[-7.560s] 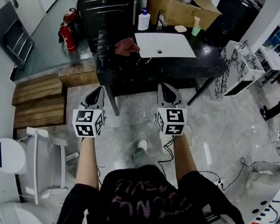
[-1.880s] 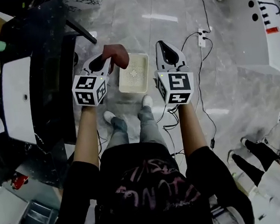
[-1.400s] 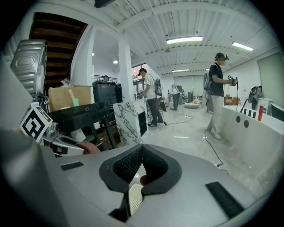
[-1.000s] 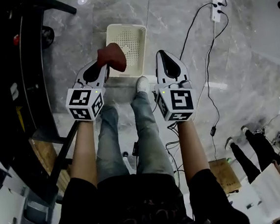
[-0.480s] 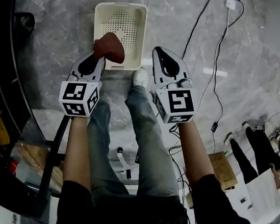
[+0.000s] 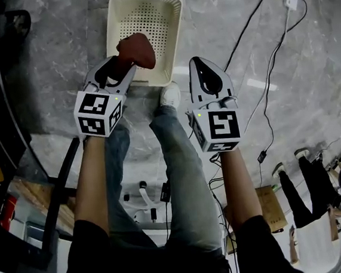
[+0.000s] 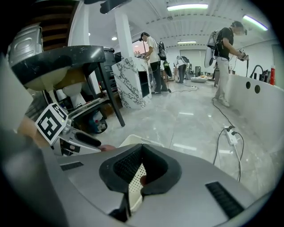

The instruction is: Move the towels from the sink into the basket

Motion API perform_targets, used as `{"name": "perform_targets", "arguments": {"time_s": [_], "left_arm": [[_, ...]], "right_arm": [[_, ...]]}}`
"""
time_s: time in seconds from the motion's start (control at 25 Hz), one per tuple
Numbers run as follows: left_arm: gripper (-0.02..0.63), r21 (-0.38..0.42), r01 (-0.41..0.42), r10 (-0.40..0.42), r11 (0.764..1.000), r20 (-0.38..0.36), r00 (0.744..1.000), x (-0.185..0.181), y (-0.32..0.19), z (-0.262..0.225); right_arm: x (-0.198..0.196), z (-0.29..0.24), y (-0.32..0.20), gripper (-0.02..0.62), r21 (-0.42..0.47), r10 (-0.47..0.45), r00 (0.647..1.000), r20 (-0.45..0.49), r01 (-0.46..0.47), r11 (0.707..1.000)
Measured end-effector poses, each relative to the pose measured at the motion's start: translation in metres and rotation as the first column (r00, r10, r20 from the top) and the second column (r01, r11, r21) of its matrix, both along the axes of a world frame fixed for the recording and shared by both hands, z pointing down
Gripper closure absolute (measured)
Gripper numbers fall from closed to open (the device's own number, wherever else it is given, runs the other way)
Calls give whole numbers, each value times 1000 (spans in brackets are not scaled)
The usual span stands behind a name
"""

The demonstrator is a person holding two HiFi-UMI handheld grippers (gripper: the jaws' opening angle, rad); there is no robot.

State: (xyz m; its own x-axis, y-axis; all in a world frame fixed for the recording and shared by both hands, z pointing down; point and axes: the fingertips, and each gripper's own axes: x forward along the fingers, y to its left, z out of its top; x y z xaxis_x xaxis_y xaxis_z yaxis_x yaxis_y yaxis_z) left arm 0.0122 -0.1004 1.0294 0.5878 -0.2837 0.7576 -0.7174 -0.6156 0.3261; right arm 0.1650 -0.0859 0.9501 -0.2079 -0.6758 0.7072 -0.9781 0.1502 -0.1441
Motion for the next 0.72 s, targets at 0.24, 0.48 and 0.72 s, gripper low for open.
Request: {"name": "perform_targets", "arguments": {"time_s": [0.24,0.48,0.72], "left_arm": [[331,-10,13,-13,1000,-13,1000,0,8,1],[330,6,17,-17,1000,-34,999,0,3,-24],[334,30,43,-41,999,-44,998,-5,-4,-66]], "right_arm": [[3,0,8,580,-8,-2,1000,-4,2,1000],[-2,-25,2,580,14,3,1000,-4,-3,1000],[-11,-64,-6,580,48,-6,1000,7,5,999]]}}
